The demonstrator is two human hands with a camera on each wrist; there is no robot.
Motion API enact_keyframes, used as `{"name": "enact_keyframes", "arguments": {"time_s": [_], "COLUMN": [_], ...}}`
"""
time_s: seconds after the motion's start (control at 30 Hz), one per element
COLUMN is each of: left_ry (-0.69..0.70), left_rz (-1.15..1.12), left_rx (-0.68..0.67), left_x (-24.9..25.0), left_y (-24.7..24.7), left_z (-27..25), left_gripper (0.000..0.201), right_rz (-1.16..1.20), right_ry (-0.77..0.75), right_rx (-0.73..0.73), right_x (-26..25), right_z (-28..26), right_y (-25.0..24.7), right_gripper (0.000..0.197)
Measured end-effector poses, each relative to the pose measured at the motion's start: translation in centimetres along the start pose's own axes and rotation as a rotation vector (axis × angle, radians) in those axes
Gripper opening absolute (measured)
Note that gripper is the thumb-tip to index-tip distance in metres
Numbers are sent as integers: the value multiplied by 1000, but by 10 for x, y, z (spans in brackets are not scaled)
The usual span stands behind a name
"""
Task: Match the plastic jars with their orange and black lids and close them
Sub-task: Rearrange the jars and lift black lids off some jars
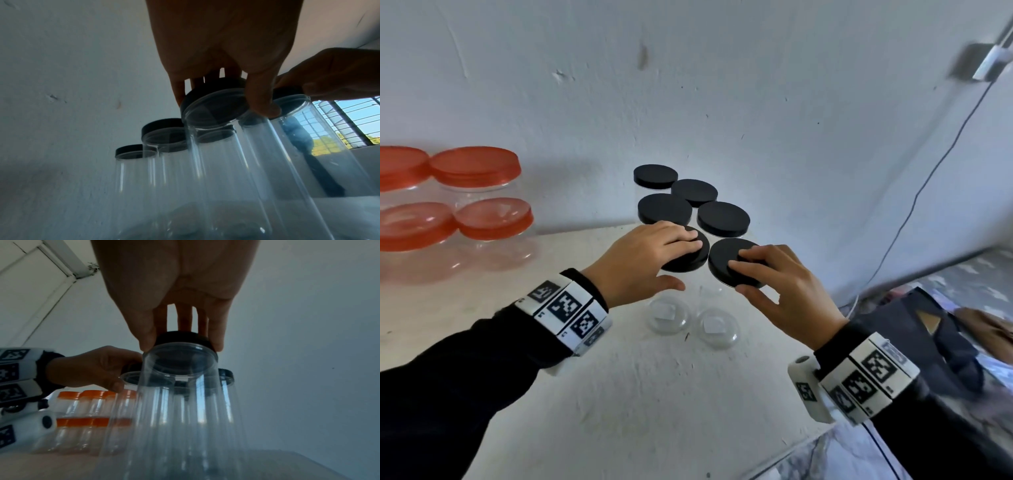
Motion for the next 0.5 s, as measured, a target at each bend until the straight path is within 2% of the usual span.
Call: {"name": "enact_keyframes", "arguments": {"time_s": [0.13,0.27,0.5], "left_ry": [-55,-158,-396], "left_rz": [16,81,264], "left_rx": [-13,3,14], "left_x": [-6,-15,-43], "left_y": [-18,-42,-91], "left_z": [-28,-65,-130], "left_gripper": [60,61,63], "right_rz": [71,95,184], "right_ry": [-105,-212,-338], "right_rx": [-53,-136,-56], "right_x": [-11,-23,-67], "right_z": [7,22,70], "right_y": [8,29,86], "right_gripper": [33,48,50]}}
Point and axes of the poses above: each hand's wrist, its own z-axis towards the middle knuckle, its own y-axis out of the palm, x = y × z, the point moved 4 cm from there along z, towards the middle knuckle, and after that the axes turned 1 degree about -y, right-handed, at the moved point
